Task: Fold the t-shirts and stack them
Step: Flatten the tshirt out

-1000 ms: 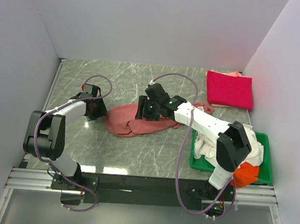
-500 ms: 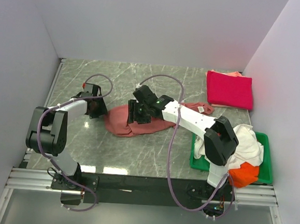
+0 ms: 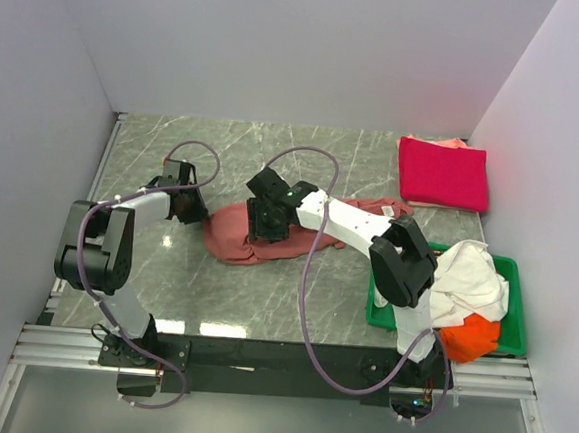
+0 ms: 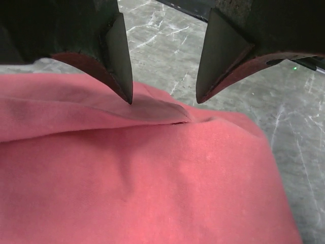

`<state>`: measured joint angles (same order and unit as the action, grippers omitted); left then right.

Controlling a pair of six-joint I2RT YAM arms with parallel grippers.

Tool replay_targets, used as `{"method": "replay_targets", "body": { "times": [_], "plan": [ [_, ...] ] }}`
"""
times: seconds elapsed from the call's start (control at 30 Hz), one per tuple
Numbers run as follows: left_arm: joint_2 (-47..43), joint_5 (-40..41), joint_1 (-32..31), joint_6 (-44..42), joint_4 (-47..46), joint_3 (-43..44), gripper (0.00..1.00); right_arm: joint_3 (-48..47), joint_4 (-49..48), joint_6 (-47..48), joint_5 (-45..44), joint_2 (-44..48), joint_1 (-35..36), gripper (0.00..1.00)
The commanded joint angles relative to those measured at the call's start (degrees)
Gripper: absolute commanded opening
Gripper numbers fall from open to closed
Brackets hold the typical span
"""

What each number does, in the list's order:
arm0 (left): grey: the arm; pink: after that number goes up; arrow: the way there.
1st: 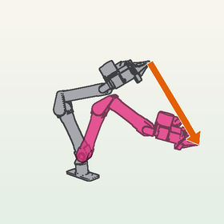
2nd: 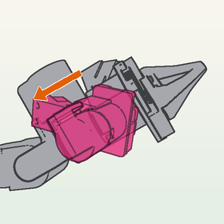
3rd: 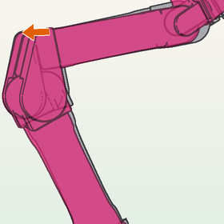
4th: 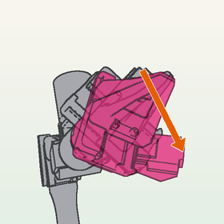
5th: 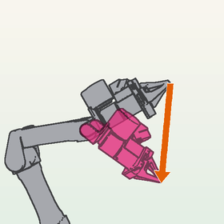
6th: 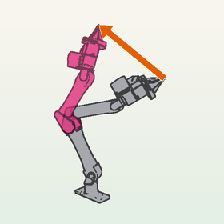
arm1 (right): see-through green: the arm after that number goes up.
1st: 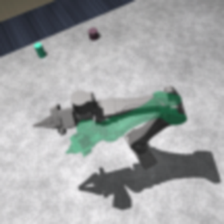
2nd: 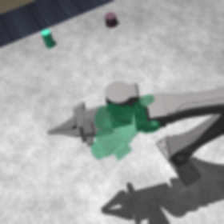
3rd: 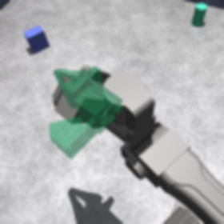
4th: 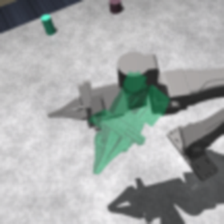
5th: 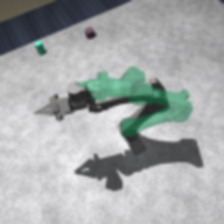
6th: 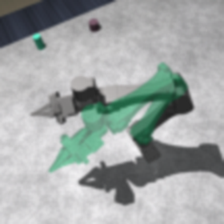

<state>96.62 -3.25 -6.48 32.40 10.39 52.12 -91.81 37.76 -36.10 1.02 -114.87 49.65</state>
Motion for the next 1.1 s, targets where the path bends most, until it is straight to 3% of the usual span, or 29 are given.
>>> {"method": "replay_targets", "body": {
  "times": [0.0, 0.17, 0.27, 0.43, 0.53, 0.67, 0.7, 0.83, 1.07],
  "plan": [
    [2.08, -3.43, -0.02, 0.29, -0.55, -0.09, 0.26, -1.09, 0.39, 0.76, -1.64, 0.00, 0.36, 0.59],
    [2.61, -4.05, 0.06, 0.29, -0.46, 0.00, 0.15, -2.32, -0.31, 0.94, 0.20, -2.20, 0.54, 0.57],
    [2.17, -3.87, -0.02, 0.21, 0.06, 0.35, 0.02, -3.55, -0.58, 1.29, 1.18, -3.43, 0.54, 0.56],
    [0.51, -4.31, 0.06, 0.82, 1.12, 1.40, 0.01, -4.69, -1.19, 1.73, 2.32, -5.01, 0.89, 0.56],
    [-0.81, -4.40, 0.06, 1.26, 1.74, 1.76, 0.01, -5.48, -1.20, 1.91, 2.06, -6.33, 0.89, 0.46],
    [-2.49, -3.35, 0.50, 1.26, 3.23, 2.81, 0.01, -6.89, 0.73, 2.17, -0.13, -6.60, 0.63, 0.14],
    [-2.84, -2.74, 1.29, 1.52, 3.49, 3.07, 0.01, -7.07, 1.35, 2.08, -0.92, -5.64, 0.71, 0.02],
    [-3.28, -2.64, 4.89, 2.93, 4.19, 5.44, 0.01, -5.85, 2.41, 1.38, -2.86, -0.55, -0.69, 0.00],
    [-3.81, -1.50, 9.20, 4.60, 7.27, 18.53, 0.01, -3.99, 6.36, 0.41, -7.16, 15.10, -6.75, 0.00]
  ]
}}
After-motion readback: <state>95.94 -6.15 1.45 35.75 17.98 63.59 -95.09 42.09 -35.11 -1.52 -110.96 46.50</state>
